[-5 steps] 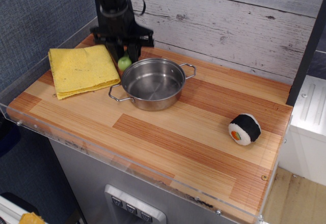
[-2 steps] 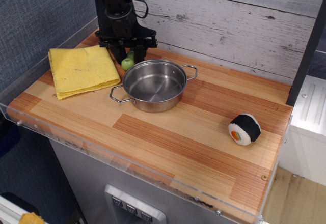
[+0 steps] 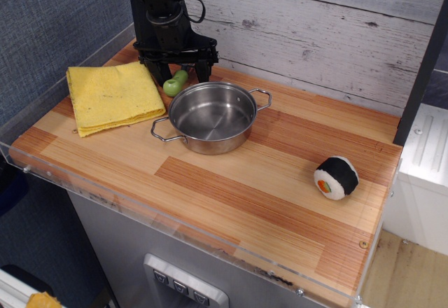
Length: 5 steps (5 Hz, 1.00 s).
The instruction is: Move spatula to the upper left corner of counter.
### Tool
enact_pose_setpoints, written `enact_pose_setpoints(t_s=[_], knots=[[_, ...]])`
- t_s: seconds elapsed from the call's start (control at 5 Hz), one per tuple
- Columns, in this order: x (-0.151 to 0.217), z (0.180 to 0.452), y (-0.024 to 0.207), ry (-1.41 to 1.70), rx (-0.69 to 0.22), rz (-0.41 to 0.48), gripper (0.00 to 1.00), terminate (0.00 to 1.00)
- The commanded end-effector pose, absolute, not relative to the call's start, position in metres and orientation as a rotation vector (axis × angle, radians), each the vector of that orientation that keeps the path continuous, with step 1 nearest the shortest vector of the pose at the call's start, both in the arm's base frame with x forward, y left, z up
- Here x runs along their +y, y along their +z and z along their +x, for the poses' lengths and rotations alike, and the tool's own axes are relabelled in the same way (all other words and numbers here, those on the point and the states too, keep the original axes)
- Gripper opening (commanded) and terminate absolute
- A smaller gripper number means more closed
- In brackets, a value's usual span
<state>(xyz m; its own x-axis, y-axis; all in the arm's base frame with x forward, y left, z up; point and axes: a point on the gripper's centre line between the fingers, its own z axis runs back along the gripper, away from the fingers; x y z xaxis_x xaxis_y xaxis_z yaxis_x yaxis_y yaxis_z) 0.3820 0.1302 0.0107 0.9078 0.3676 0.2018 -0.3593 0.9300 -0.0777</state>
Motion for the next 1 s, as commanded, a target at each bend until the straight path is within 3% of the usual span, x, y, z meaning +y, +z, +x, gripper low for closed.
enact_pose_setpoints(t_s=[0.0, 0.2, 0.6, 0.8], knots=[[0.135, 0.372, 0.059, 0.405, -0.293, -0.071, 1.00, 0.00], [0.131, 0.377, 0.089, 0.392, -0.326, -0.076, 1.00, 0.00], [0.121, 0.353, 0.137, 0.372, -0.397, -0.091, 1.00, 0.00], [0.121, 0.353, 0.137, 0.372, -0.397, -0.091, 1.00, 0.00]])
